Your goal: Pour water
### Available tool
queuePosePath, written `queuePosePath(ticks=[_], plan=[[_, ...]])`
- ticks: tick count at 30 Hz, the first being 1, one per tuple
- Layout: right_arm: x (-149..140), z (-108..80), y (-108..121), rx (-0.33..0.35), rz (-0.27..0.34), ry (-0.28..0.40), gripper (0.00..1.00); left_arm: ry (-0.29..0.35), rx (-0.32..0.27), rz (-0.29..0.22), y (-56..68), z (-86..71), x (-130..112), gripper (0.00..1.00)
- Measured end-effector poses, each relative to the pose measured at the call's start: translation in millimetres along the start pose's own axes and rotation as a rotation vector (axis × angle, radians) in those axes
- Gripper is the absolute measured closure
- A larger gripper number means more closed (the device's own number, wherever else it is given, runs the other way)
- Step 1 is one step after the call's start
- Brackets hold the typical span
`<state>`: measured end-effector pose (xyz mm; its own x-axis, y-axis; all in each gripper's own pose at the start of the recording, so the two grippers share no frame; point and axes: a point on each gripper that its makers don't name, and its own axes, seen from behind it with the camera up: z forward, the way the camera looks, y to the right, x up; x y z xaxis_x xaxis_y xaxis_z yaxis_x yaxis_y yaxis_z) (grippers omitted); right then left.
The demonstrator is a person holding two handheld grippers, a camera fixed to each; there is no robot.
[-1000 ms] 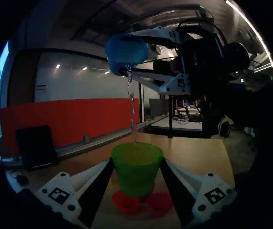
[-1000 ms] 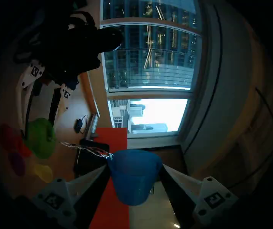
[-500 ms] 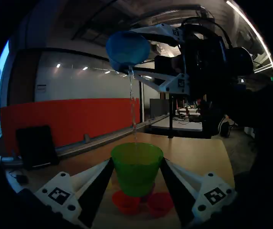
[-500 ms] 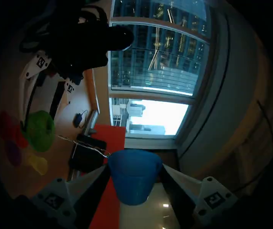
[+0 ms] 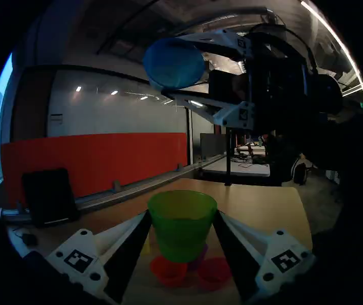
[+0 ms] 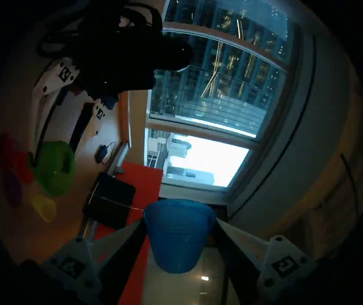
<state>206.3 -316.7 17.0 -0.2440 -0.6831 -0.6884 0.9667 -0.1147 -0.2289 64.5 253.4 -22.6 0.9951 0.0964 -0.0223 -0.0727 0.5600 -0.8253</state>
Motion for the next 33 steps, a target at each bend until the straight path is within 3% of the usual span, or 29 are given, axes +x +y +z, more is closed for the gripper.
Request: queuePosePath(ticks=[8, 12, 19, 27, 33], plan=[[5, -0.3, -1, -0.004, 0.009, 0.003, 0.10, 0.004, 0.001, 0.000, 0.5, -0.5, 2, 0.14], [4, -1.2, -1, -0.011, 0.059, 0.001, 0.10, 0.005, 0.004, 0.006, 0.2, -1.2, 3, 0.14], [-2, -6.7, -7, -0.009, 0.276, -0.012, 0.10, 0.011, 0.009, 0.006, -0.5, -2.1, 6, 0.14], [-16, -12.6, -20, 0.002, 0.572, -0.069, 0.10, 0.015, 0.014, 0.010, -0.5, -3.3, 9, 0.14], [-6, -19.7, -29, 0.029, 0.799, -0.066, 0.09, 0.018, 0.017, 0.015, -0.7, -5.2, 11, 0.14]])
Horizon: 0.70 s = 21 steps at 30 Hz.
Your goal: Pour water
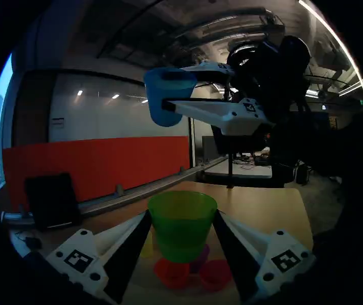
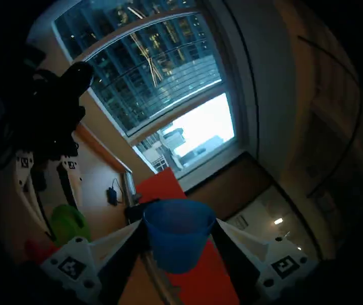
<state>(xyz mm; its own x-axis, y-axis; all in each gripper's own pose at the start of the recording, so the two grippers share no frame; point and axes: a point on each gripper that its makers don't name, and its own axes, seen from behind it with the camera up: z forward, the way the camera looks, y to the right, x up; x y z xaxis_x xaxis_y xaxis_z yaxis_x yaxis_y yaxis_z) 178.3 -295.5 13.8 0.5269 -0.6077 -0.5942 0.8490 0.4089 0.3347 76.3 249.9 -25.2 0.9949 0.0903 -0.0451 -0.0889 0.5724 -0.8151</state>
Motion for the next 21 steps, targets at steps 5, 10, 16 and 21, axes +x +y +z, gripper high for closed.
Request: queuePosePath(ticks=[5, 10, 16, 21], plan=[[2, -4.5, -7, 0.014, 0.189, -0.008, 0.10, 0.002, 0.008, 0.002, -2.2, -2.5, 3, 0.14], [3, -8.0, -14, 0.044, 0.394, -0.015, 0.09, 0.005, 0.016, 0.003, -5.4, -4.5, 6, 0.14], [3, -10.6, -18, 0.083, 0.642, -0.015, 0.10, 0.008, 0.027, 0.006, -8.1, -7.4, 9, 0.14], [5, -12.6, -17, 0.112, 0.805, -0.004, 0.10, 0.010, 0.034, 0.009, -10.7, -9.6, 11, 0.14]])
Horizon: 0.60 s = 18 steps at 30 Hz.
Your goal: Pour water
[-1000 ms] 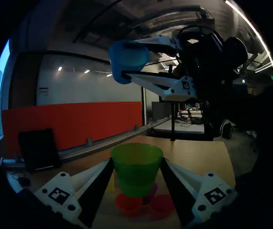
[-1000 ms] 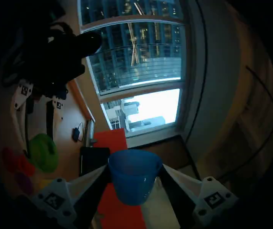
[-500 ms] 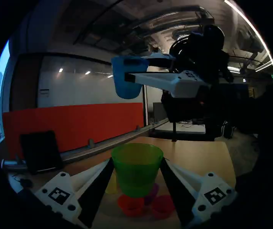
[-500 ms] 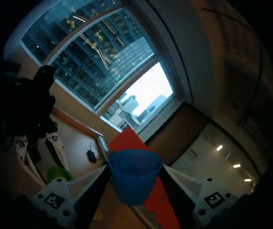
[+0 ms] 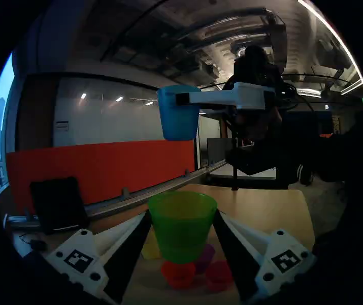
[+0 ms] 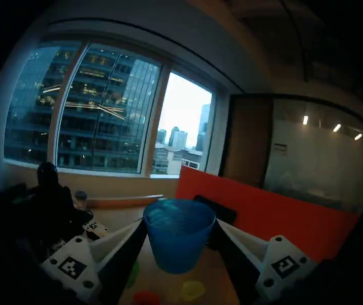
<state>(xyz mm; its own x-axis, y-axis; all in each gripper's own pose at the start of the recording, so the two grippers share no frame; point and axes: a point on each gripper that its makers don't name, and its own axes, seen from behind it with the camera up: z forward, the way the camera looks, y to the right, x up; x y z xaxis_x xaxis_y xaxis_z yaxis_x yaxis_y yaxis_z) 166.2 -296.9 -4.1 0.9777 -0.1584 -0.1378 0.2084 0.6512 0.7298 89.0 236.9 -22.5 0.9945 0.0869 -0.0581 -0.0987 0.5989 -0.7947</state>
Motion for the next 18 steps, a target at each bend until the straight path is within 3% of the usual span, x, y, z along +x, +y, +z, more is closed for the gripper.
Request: queuePosePath(ticks=[3, 11, 18], plan=[[-2, -2.2, 4, -0.002, 0.023, 0.005, 0.10, 0.000, 0.006, 0.002, -2.0, -1.9, 1, 0.14], [-19, -12.7, 19, -0.039, -0.007, -0.020, 0.10, -0.014, 0.035, 0.011, -13.5, -11.0, -3, 0.14], [-31, -27.8, 36, -0.078, 0.013, -0.030, 0.10, -0.023, 0.062, 0.013, -24.3, -20.7, -5, 0.14]])
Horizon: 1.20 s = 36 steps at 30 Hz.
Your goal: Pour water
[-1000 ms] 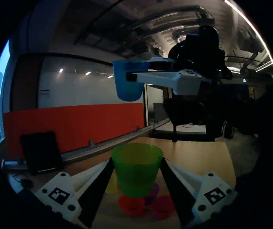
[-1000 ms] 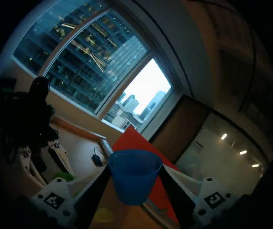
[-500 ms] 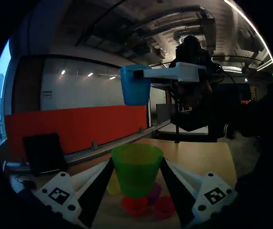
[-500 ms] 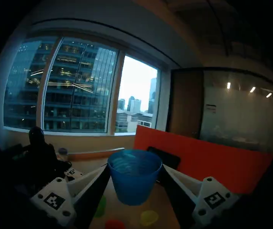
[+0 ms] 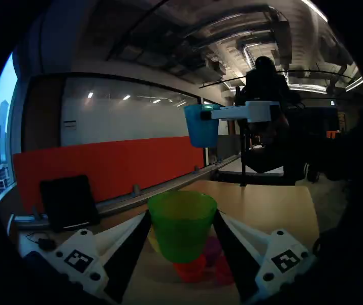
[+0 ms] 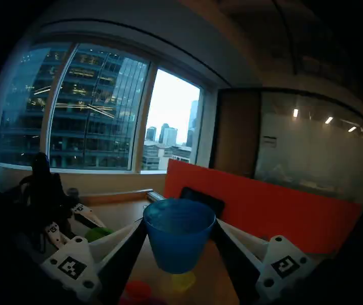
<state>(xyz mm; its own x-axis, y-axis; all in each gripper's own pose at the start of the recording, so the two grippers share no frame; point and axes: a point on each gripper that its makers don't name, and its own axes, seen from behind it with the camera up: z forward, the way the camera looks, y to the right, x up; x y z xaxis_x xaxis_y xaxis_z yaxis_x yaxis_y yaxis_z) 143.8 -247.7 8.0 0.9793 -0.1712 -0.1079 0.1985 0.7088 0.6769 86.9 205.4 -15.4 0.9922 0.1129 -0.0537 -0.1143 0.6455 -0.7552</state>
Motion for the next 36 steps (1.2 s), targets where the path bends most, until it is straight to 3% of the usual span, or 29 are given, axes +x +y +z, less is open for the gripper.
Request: queuePosePath(ticks=[15, 23, 36], plan=[[-26, -36.0, 36, -0.074, 0.015, -0.010, 0.09, -0.033, 0.040, 0.009, -16.6, -13.6, -11, 0.14], [-39, -45.3, 34, -0.058, 0.026, -0.026, 0.09, -0.047, 0.041, 0.013, -16.4, -13.5, -15, 0.14], [-92, -56.9, 28, -0.008, 0.055, -0.113, 0.09, -0.122, 0.036, 0.022, -16.5, -15.8, -42, 0.14]])
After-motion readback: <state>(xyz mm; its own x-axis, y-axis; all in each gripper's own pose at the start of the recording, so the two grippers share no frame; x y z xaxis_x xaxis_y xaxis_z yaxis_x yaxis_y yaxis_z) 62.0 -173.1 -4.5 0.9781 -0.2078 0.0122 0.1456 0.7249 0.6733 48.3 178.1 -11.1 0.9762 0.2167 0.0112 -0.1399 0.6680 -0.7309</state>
